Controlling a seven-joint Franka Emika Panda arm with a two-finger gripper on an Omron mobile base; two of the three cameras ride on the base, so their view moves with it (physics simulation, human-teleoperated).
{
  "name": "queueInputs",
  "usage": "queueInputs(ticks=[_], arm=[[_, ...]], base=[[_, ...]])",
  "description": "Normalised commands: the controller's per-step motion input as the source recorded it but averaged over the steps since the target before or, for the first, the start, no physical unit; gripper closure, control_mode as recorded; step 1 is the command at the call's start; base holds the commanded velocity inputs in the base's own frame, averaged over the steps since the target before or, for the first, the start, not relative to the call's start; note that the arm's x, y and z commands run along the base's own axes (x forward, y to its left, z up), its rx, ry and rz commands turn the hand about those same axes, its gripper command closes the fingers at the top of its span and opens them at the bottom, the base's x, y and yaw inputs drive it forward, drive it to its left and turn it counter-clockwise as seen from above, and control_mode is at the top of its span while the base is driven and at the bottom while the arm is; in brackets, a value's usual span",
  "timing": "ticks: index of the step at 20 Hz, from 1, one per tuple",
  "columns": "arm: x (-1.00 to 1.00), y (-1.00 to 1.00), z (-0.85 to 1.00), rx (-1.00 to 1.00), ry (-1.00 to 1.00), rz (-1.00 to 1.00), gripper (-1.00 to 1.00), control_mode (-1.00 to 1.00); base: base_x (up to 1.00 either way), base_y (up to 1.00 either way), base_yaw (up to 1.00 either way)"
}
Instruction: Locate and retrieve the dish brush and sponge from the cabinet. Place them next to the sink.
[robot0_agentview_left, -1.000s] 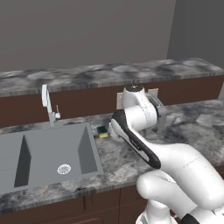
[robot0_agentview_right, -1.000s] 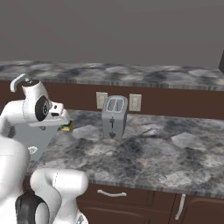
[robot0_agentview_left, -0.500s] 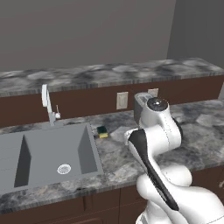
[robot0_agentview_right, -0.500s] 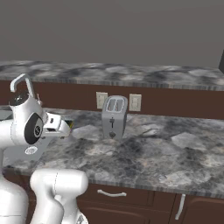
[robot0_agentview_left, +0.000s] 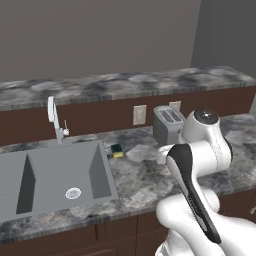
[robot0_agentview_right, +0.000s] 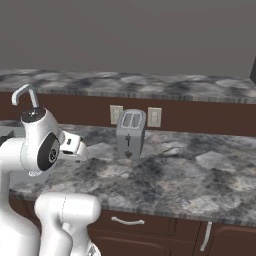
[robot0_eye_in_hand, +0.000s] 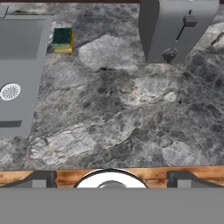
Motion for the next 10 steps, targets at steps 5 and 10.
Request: queueInputs(ticks=[5,10], arm=[[0.0,0.0,0.0,0.0,0.0,0.0,-1.0,-1.0],[0.0,0.0,0.0,0.0,0.0,0.0,-1.0,1.0]], base=[[0.0,0.0,0.0],[0.0,0.01,-0.07]])
